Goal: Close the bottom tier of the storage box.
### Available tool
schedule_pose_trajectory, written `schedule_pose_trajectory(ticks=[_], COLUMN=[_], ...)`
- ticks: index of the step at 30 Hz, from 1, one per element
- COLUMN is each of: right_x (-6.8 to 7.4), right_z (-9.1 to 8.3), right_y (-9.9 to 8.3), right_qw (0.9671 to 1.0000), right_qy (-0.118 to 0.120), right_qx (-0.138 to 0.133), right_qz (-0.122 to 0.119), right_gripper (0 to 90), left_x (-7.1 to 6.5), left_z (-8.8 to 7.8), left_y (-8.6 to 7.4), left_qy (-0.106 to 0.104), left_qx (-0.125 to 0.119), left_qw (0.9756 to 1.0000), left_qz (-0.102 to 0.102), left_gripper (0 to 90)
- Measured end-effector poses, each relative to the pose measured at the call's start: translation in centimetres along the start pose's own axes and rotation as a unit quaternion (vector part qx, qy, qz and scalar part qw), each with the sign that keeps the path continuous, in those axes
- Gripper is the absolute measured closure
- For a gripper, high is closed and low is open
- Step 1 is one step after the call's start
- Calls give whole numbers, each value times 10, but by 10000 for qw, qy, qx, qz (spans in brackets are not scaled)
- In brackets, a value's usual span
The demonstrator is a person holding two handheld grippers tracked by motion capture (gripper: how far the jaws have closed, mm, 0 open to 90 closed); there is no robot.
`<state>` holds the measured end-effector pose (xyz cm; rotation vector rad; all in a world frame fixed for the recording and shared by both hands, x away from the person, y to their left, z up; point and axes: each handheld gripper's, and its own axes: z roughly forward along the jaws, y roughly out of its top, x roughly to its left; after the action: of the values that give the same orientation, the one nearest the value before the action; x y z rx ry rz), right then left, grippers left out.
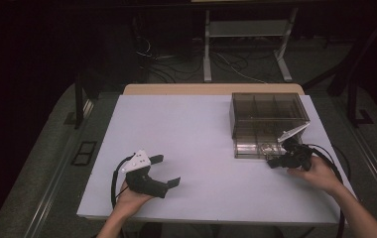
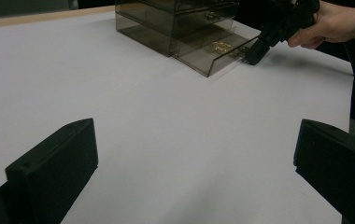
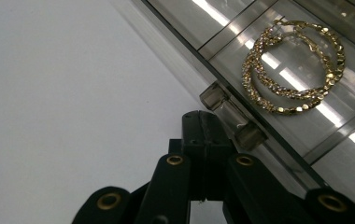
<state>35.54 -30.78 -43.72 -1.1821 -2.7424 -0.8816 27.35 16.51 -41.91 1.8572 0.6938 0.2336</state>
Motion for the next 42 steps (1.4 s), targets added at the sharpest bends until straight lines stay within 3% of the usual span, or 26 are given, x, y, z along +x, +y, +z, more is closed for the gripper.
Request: schedule_pose_trajectory(ticks=[22, 42], right_x=[-7, -16], right_z=[2, 3], right_y=[5, 8], right_qw=[9993, 9988], right_qy=[-276, -232], right_qx=[-207, -312], right_qz=[143, 312], right_gripper=[891, 891], left_x=[0, 0], left_z=[0, 0], left_y=[0, 0], left_qy=[-7, -1], left_qx=[-7, 3], left_qw=[10000, 10000], left_qz=[-12, 7], left_gripper=[0, 0])
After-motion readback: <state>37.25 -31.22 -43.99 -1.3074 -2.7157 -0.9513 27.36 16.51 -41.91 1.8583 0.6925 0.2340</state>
